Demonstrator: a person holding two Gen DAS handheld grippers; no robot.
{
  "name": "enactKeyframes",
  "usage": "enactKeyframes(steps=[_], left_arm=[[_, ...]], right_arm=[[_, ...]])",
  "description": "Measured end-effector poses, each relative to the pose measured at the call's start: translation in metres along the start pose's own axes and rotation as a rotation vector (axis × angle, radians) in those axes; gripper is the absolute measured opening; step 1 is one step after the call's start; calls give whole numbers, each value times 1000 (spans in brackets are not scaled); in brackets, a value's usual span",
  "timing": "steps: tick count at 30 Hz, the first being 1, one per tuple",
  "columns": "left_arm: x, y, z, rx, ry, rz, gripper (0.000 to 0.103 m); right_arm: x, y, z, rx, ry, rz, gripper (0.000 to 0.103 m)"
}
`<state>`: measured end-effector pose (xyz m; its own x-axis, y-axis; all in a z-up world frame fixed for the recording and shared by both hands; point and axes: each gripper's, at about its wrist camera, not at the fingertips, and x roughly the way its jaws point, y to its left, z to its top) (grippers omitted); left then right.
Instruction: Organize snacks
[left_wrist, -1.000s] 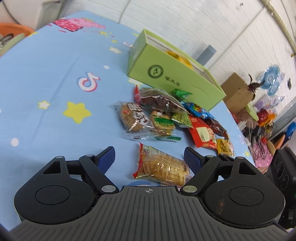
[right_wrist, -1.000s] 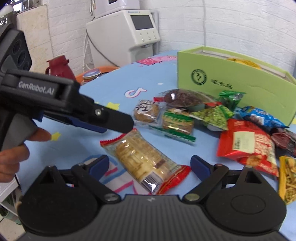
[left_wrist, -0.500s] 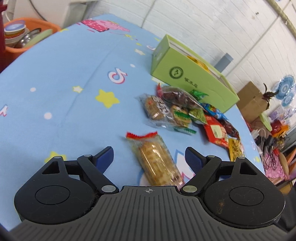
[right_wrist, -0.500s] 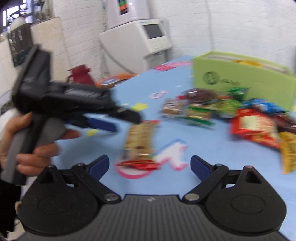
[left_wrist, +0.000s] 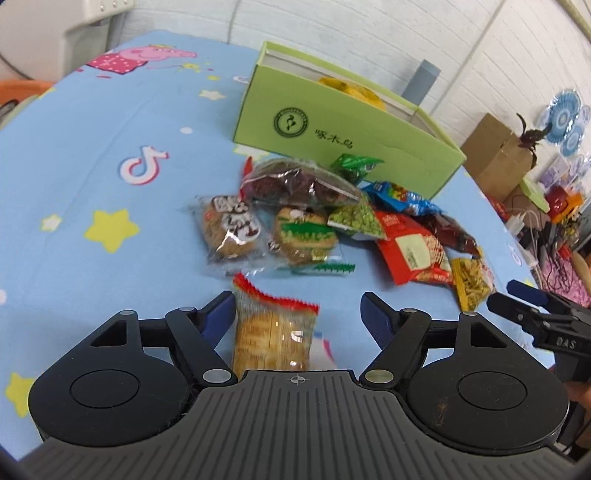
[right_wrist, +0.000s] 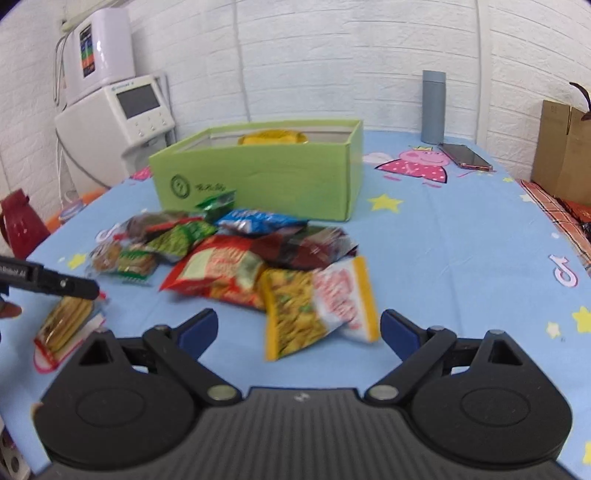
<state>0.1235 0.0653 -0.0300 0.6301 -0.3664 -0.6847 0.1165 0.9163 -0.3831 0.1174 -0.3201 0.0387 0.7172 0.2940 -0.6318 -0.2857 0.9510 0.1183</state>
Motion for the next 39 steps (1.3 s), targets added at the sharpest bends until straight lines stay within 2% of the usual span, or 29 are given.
enactKeyframes(steps=[3, 8, 13, 16, 17, 20, 22, 24, 28, 31, 34, 39], left_arm=[[-5, 3, 3, -31, -34, -14, 76], [-14, 10, 5, -60, -56, -5, 77], [-15, 12, 3, -48, -48, 7, 77], [-16, 14, 0, -44, -40, 15, 77], [-17, 15, 0, -46, -41, 15, 77], [-22, 17, -2, -51, -51, 13, 78], [-26, 18, -3, -42, -54, 18, 78], [-31, 18, -5, -34, -59, 27, 79], [-37, 17, -9, 14, -51, 25, 81], [-35, 12, -12, 72, -29, 35, 81], [-32, 9, -17, 100, -13, 32, 81], [-27, 9, -21, 85, 5, 19, 81]], right_arm=[[20, -17, 10, 38, 28, 33, 93], [40, -20, 8, 52, 80, 106, 93], [13, 8, -12, 41, 78, 148, 94], [-7, 30, -26, 13, 95, 269, 93], [-13, 35, -27, -7, 92, 264, 93], [-25, 39, -18, -74, 37, 169, 93], [-18, 35, -9, -79, 17, 88, 93], [-9, 33, -3, -98, 5, 55, 93], [13, 28, 1, -109, 22, 134, 93], [23, 31, -5, -107, 65, 138, 94], [14, 34, -17, -82, 84, 129, 93], [-15, 46, -33, -58, 71, 117, 93]])
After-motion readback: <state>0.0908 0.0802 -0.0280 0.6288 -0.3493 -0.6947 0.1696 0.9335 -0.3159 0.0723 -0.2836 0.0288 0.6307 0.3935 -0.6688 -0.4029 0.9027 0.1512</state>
